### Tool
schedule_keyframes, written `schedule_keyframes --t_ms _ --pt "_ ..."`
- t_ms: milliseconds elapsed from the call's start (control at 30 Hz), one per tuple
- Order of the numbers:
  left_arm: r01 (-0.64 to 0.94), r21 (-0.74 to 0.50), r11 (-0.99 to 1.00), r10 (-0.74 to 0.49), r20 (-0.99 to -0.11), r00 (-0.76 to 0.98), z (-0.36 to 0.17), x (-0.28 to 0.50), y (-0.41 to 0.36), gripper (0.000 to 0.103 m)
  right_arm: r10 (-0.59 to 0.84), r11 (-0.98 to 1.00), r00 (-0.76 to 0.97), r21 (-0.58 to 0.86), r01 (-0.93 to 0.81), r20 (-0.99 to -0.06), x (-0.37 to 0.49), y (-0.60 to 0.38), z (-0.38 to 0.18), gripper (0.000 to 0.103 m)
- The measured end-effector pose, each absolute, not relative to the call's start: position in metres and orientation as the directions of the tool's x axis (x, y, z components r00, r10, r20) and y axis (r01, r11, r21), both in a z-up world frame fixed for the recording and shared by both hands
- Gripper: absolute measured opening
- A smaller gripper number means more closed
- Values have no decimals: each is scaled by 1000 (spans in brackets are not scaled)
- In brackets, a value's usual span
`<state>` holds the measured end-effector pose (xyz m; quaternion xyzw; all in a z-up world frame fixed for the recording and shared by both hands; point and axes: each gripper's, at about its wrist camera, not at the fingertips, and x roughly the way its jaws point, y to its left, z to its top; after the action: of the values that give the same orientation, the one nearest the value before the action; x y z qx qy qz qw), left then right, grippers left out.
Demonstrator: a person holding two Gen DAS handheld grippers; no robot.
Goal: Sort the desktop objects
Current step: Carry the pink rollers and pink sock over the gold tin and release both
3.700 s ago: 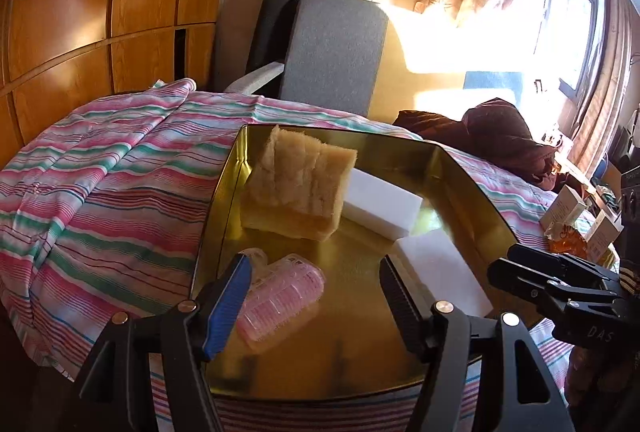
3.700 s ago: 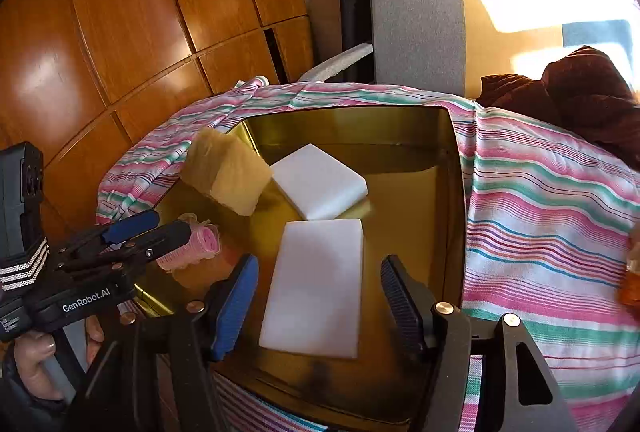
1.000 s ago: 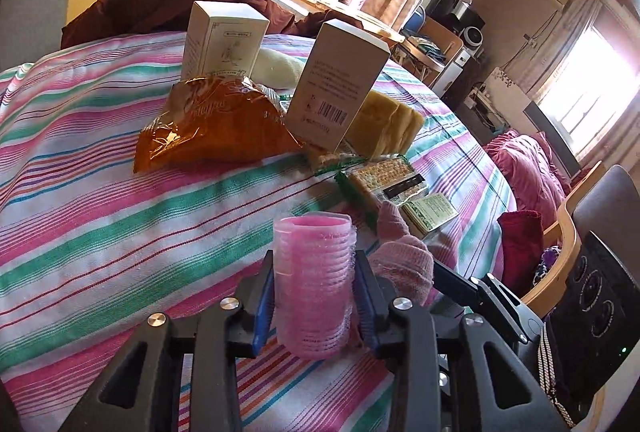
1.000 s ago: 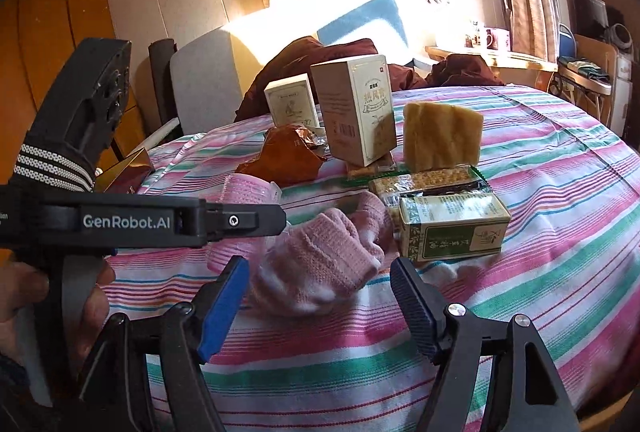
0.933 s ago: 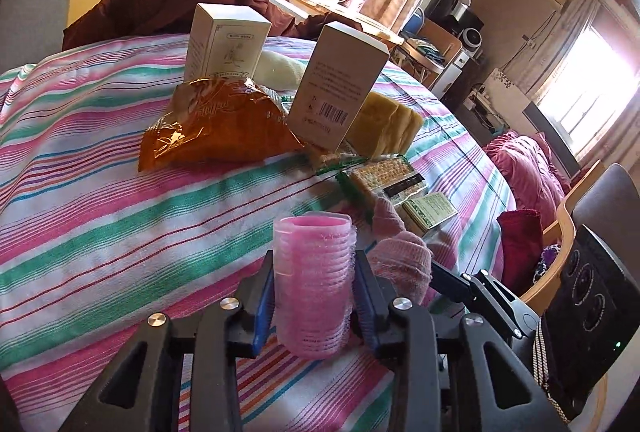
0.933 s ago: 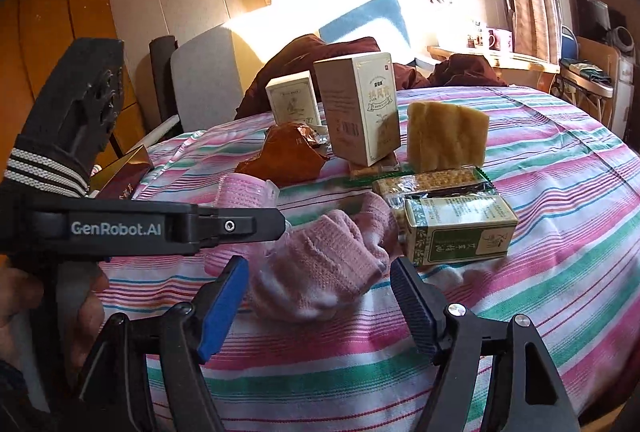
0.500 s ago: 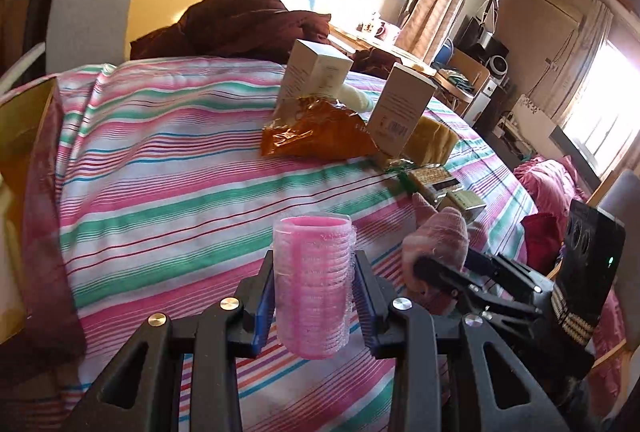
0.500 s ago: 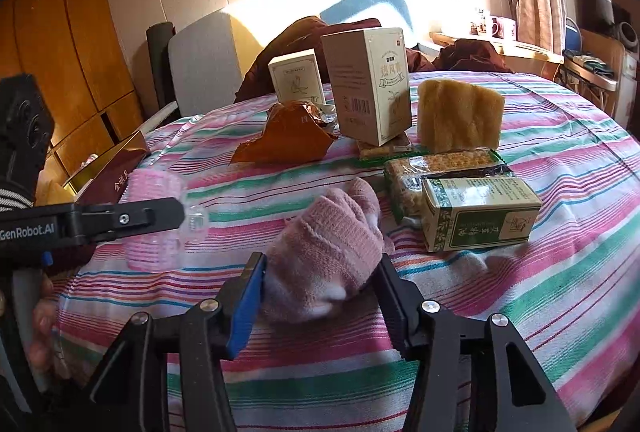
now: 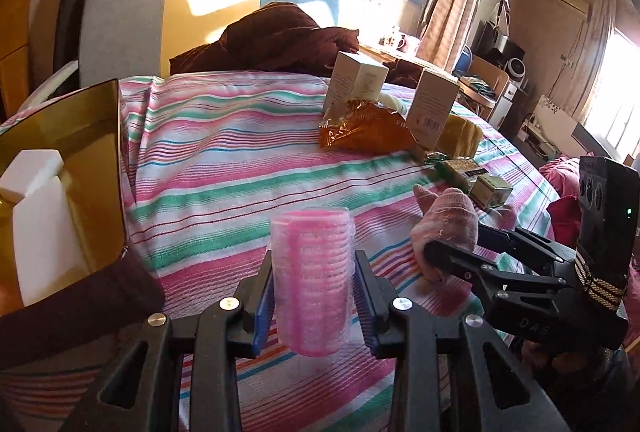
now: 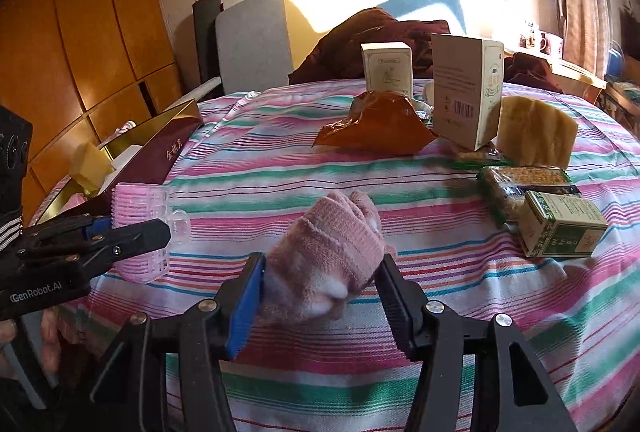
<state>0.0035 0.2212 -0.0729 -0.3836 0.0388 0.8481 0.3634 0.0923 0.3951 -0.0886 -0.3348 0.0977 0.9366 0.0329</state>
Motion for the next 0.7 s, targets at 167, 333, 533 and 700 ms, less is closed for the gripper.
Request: schedule_keyframes --t_ms 167,333,533,700 --pt "-649 -210 -731 585 -683 -438 -75 3 224 36 8 -977 -773 158 -140 -635 91 396 -87 64" --pt "-652 -207 -729 584 -686 -434 -77 2 227 36 18 -975 -770 160 -156 -638 88 398 -86 69" --pt "-662 -200 -723 587 -682 -435 -76 5 229 36 39 -981 -760 121 -153 -649 86 394 -86 62" --pt "-678 -197 -708 606 -662 -440 -68 13 227 36 40 -982 -760 114 -150 -648 87 392 -84 58"
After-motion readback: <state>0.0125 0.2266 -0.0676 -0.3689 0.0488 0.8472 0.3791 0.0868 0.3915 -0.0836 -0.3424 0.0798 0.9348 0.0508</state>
